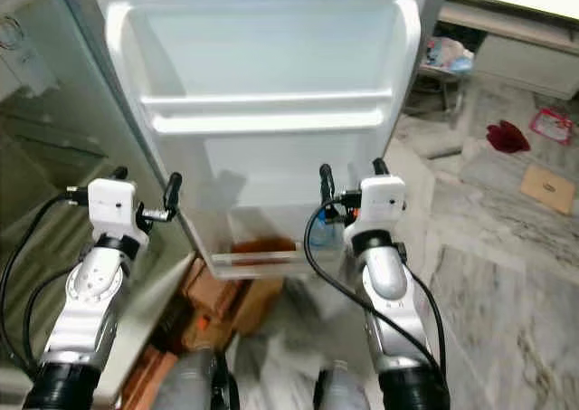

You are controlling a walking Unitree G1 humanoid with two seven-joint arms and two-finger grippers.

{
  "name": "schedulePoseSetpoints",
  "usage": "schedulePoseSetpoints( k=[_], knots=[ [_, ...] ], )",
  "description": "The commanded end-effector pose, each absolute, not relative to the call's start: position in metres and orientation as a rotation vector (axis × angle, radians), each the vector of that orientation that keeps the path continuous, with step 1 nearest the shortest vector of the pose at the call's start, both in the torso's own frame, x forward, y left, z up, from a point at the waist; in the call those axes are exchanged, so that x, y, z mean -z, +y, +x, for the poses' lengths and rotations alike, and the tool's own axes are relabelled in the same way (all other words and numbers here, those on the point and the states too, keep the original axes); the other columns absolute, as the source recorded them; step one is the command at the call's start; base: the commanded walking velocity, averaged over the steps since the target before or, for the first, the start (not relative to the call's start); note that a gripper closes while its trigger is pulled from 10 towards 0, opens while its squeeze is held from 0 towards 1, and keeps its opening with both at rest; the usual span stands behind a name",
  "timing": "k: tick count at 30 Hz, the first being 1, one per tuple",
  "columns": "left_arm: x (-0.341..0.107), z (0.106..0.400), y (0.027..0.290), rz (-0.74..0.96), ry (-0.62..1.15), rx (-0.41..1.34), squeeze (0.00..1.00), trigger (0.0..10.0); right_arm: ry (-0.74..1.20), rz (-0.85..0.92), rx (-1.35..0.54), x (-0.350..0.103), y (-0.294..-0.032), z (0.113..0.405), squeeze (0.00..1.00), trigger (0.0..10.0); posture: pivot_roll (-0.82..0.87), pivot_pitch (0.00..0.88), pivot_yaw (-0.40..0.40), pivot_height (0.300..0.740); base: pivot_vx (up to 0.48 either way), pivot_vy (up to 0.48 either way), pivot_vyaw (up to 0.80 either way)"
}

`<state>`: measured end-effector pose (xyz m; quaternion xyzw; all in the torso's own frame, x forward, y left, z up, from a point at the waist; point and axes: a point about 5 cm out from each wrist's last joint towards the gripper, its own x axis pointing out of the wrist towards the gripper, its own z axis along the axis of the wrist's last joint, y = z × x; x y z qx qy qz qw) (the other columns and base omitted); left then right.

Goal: Restocking fridge

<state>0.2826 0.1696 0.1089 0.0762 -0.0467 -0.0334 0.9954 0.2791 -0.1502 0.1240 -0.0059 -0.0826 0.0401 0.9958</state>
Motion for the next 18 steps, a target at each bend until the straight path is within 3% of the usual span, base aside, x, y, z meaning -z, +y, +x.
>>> schedulePoseSetpoints(
  k=[1, 10, 18],
  knots=[
    [-0.106, 0.283, 0.171, 0.164, -0.086, 0.060, 0.00, 10.0, -0.140, -0.005, -0.062, -0.120, -0.155, 0.280, 0.00, 10.0, 0.01, 0.000, 0.010, 0.740, 0.000, 0.000, 0.00],
    [-0.104, 0.283, 0.168, 0.183, -0.071, 0.046, 0.00, 10.0, -0.107, 0.010, -0.051, -0.114, -0.154, 0.274, 0.00, 10.0, 0.01, 0.000, 0.009, 0.740, 0.000, 0.000, 0.00],
    [-0.103, 0.282, 0.169, 0.185, -0.063, 0.059, 0.00, 10.0, -0.018, -0.017, -0.036, -0.094, -0.156, 0.246, 0.00, 10.0, 0.00, 0.000, 0.007, 0.740, 0.000, 0.000, 0.00]
  ],
)
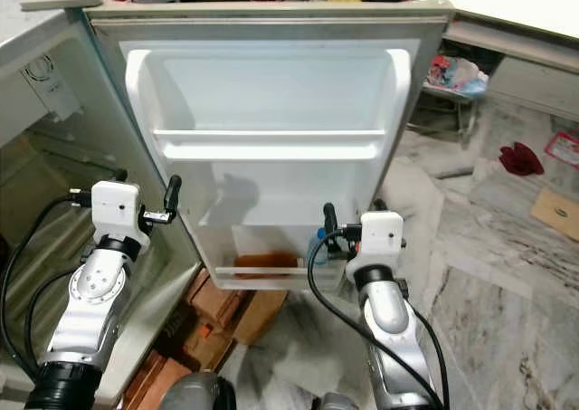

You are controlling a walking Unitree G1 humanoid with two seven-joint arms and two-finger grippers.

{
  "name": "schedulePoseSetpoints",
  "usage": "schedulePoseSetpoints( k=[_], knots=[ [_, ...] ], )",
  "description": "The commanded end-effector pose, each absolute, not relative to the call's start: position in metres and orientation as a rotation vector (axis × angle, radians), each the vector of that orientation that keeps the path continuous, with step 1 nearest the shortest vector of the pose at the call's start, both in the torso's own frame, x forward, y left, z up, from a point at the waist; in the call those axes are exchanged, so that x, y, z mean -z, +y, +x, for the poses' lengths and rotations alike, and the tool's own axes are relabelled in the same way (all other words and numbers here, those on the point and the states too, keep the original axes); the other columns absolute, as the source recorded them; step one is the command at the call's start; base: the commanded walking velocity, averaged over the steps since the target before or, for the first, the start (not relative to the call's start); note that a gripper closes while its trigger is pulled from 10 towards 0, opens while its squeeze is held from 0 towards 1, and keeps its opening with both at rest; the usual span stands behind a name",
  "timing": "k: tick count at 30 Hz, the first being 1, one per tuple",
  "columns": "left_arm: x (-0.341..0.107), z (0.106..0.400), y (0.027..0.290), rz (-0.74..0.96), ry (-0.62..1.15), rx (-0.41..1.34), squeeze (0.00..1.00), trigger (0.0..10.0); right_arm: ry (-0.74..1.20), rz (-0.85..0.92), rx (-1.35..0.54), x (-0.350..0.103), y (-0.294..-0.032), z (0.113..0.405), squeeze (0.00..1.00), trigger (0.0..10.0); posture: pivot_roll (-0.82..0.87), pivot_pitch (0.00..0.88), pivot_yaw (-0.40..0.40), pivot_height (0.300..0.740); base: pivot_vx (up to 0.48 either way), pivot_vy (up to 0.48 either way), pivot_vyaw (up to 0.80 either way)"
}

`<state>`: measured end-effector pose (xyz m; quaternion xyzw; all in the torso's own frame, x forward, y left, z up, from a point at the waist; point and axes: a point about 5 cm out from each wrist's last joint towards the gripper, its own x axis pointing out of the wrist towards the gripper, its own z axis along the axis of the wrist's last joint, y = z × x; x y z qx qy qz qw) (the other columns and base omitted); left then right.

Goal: Restocking fridge

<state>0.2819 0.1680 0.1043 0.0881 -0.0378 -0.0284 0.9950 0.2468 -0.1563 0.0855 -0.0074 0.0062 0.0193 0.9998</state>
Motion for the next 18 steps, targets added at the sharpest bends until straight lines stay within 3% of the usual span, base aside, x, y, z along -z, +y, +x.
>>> schedulePoseSetpoints(
  k=[1, 18],
  knots=[
    [-0.103, 0.282, 0.168, 0.182, -0.062, 0.062, 0.00, 10.0, -0.015, -0.017, -0.028, -0.093, -0.158, 0.246, 0.00, 10.0, -0.01, 0.000, 0.010, 0.740, 0.000, 0.000, 0.00],
    [-0.104, 0.286, 0.163, 0.174, -0.067, 0.078, 0.00, 10.0, -0.075, -0.038, -0.054, -0.112, -0.155, 0.261, 0.00, 10.0, -0.07, 0.004, 0.007, 0.740, 0.000, -0.014, 0.03]
  ],
)
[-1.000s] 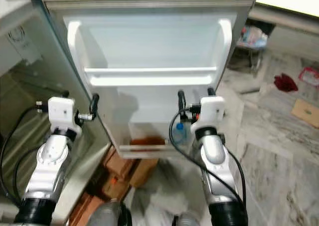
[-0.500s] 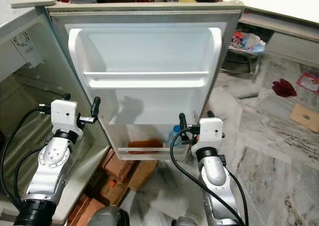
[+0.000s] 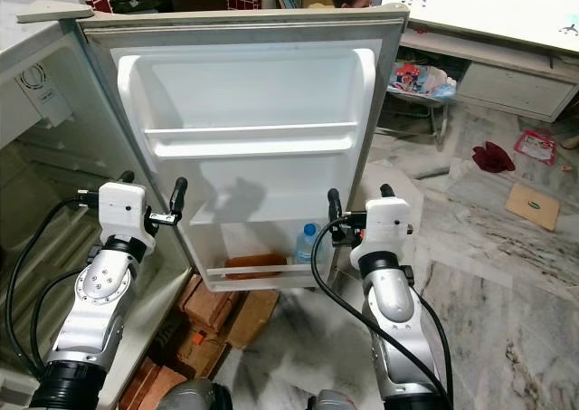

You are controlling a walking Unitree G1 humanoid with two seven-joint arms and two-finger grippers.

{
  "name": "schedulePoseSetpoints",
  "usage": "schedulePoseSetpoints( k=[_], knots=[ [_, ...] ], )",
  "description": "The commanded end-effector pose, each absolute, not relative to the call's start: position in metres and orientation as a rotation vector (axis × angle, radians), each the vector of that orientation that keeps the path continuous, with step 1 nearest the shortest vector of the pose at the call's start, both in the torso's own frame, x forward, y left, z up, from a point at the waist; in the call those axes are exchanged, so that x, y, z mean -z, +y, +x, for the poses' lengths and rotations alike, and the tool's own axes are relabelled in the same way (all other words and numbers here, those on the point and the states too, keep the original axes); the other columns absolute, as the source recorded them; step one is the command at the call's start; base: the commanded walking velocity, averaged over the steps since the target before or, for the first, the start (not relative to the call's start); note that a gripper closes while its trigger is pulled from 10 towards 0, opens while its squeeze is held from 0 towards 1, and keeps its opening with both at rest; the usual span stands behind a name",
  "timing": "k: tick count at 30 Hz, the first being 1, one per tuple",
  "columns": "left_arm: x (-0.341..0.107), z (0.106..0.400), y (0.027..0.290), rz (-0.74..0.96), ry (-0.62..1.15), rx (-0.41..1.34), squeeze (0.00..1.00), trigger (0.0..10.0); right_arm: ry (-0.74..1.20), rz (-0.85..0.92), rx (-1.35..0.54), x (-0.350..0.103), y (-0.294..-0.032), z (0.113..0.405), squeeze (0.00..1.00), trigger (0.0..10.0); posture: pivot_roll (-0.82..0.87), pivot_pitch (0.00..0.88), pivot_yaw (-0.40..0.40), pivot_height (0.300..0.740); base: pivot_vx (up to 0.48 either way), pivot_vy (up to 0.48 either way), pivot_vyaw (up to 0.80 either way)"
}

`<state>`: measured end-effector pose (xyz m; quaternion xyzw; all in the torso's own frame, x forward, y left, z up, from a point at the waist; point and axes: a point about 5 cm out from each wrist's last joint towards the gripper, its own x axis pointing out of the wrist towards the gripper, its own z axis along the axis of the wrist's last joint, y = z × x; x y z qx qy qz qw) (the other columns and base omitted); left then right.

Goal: Restocking fridge

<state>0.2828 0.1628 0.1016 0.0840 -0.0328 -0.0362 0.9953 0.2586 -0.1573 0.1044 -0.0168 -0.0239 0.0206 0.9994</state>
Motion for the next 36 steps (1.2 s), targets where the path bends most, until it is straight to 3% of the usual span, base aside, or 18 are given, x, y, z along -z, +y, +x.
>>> schedulePoseSetpoints(
  k=[1, 36],
  knots=[
    [-0.1052, 0.2858, 0.1631, 0.174, -0.070, 0.075, 0.00, 10.0, -0.078, -0.036, -0.060, -0.1129, -0.1537, 0.2613, 0.00, 10.0, -0.07, 0.005, 0.007, 0.740, 0.000, -0.251, 0.50],
    [-0.1082, 0.2784, 0.1711, 0.196, -0.072, 0.049, 0.00, 10.0, -0.067, -0.023, -0.094, -0.1105, -0.1486, 0.2706, 0.00, 10.0, 0.01, 0.034, -0.016, 0.740, 0.000, -0.282, 0.00]
  ],
)
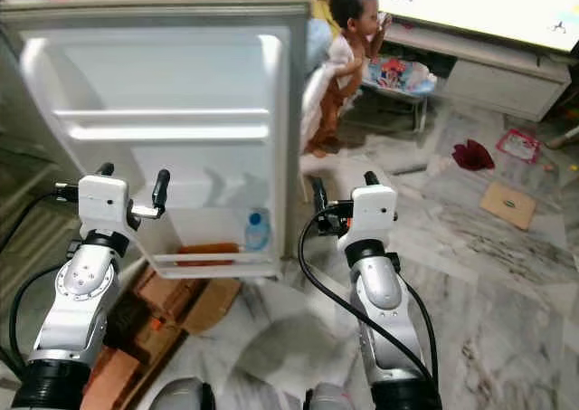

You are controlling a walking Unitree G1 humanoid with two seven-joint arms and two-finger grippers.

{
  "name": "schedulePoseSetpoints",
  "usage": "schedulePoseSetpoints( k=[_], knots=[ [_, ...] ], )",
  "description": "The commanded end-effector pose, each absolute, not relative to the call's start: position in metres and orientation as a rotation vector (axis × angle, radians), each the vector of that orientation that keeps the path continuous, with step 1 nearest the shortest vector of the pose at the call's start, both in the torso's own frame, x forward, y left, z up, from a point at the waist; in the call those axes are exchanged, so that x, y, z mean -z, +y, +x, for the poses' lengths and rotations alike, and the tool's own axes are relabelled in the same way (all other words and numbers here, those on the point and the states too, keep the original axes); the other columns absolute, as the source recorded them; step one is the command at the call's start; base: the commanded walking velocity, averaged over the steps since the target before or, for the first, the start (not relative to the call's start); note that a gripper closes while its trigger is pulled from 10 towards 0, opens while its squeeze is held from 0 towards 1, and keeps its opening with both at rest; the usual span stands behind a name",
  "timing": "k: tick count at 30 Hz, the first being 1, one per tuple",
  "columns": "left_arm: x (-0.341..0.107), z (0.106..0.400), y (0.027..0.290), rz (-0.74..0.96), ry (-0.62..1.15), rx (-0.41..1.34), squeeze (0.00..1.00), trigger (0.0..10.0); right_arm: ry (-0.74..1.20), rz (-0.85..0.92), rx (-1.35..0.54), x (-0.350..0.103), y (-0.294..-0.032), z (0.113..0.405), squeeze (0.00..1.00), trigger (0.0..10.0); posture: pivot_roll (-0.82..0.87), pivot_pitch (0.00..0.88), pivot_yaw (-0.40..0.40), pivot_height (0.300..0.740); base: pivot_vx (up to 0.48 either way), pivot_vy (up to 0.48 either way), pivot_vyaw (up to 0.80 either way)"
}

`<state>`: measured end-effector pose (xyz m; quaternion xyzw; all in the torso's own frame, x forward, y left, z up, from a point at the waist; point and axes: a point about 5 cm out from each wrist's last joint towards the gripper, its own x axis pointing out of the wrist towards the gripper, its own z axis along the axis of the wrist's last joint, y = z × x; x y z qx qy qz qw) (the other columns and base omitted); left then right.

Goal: Restocking fridge

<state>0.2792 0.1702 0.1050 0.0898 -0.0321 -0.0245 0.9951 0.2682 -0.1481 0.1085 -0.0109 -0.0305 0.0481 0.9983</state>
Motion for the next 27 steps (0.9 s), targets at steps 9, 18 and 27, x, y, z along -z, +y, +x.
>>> schedulePoseSetpoints(
  k=[9, 18, 27],
  knots=[
    [-0.105, 0.270, 0.173, 0.192, -0.058, 0.039, 0.00, 10.0, -0.068, -0.030, -0.098, -0.112, -0.151, 0.278, 0.00, 10.0, 0.02, 0.055, -0.029, 0.740, 0.000, 0.000, 0.00],
    [-0.108, 0.270, 0.174, 0.201, -0.060, 0.032, 0.00, 10.0, -0.084, -0.047, -0.088, -0.115, -0.152, 0.283, 0.00, 10.0, 0.03, 0.059, -0.027, 0.740, 0.000, 0.000, 0.53],
    [-0.107, 0.266, 0.177, 0.221, -0.049, 0.038, 0.00, 10.0, -0.081, -0.033, -0.069, -0.116, -0.151, 0.288, 0.00, 10.0, 0.06, 0.062, -0.033, 0.740, 0.000, 0.000, 0.22]
  ],
)
